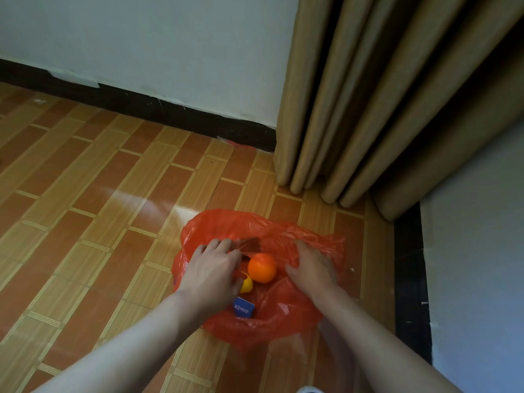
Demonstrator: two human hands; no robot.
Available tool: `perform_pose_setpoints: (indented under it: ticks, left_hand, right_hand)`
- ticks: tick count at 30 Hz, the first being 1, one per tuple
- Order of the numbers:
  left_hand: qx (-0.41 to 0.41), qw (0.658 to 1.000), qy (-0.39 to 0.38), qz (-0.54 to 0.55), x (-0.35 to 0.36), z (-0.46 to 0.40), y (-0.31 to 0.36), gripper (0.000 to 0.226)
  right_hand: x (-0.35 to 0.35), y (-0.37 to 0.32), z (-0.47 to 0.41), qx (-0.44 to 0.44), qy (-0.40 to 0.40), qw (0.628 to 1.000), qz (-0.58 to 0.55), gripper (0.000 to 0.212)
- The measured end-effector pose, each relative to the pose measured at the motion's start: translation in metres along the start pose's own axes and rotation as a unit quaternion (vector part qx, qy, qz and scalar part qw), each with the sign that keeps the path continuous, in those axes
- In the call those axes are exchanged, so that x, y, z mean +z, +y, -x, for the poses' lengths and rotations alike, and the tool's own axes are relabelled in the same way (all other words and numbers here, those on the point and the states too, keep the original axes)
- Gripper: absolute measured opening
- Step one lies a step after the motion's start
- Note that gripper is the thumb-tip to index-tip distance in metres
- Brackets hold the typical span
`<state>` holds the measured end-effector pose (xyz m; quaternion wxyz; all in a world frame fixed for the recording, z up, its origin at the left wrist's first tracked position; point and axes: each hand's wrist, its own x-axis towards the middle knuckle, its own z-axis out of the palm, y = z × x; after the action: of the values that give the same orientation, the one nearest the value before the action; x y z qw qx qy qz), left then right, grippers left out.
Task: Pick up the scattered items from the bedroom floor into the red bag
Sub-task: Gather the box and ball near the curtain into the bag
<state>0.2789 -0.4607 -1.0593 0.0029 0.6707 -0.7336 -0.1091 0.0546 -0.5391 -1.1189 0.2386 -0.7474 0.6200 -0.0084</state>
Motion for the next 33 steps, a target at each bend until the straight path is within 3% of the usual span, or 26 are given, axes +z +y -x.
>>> perform_pose_setpoints:
  ticks: [5,10,14,20,28,33]
  left_hand:
    - [0.001,0.999,0.015,0.038,-0.005,-0.004,0.007,0.024]
    - [-0.008,0.998,0.015,0.063,-0.004,-0.012,0.007,0.021]
    - [-0.030,0.995,0.024,0.089,-0.010,-0.023,0.011,0.016]
    - [-0.060,0.990,0.043,0.117,-0.038,-0.024,0.038,0.013]
    - [-0.058,0.990,0.034,0.122,-0.146,0.013,0.059,0.025]
    - [-0.081,0.988,0.036,0.126,-0.240,0.043,0.072,0.015]
  right_hand:
    - [-0.008,-0.011,0.002,-0.032,0.017,0.999,0.032,0.052]
    - [-0.015,-0.017,0.006,-0.076,0.068,0.994,0.038,0.029]
    - [-0.025,-0.030,0.003,-0.074,0.107,0.991,0.026,0.016]
    - [-0.064,-0.051,0.008,-0.042,0.119,0.992,0.004,0.013]
    - [-0.179,-0.082,0.071,0.000,0.095,0.995,-0.009,0.007]
    - [-0.270,-0.118,0.120,0.009,0.088,0.996,-0.027,0.006]
